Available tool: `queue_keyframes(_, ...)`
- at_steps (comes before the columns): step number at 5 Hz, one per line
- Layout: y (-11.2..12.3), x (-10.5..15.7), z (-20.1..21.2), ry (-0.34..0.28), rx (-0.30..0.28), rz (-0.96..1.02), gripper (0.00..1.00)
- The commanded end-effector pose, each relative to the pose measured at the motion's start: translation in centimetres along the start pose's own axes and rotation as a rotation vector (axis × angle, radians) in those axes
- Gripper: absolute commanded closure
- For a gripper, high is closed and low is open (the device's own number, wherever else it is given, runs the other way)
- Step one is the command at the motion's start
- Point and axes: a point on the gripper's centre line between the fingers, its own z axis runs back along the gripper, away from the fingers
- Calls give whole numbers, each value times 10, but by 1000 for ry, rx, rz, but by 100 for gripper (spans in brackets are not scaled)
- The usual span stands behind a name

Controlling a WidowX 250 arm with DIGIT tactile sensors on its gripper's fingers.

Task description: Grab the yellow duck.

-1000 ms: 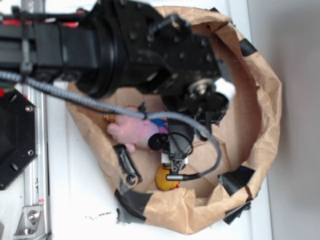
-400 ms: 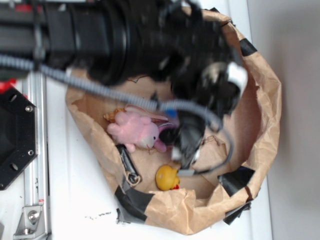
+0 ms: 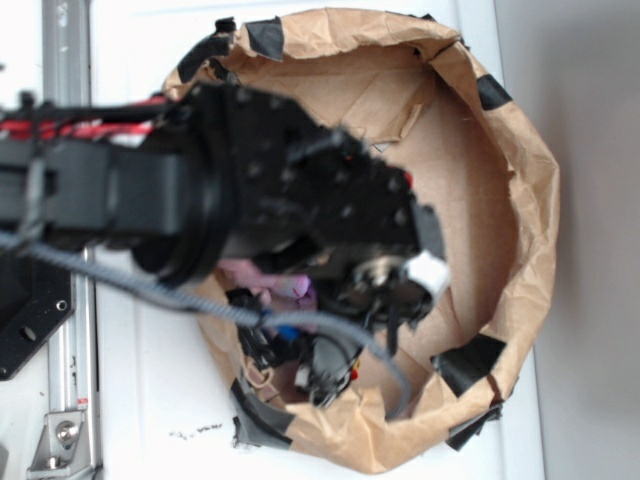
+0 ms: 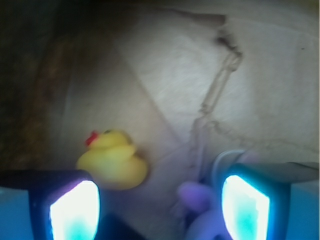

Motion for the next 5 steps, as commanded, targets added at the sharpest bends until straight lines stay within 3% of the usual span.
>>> queue_keyframes(1,-13,0,5,-27,7,-43,0)
queue_keyframes(4,-19,-3,-14,2,-26,-91,0)
queue_keyframes(5,-21,-4,-17,-51,-52,-122,0)
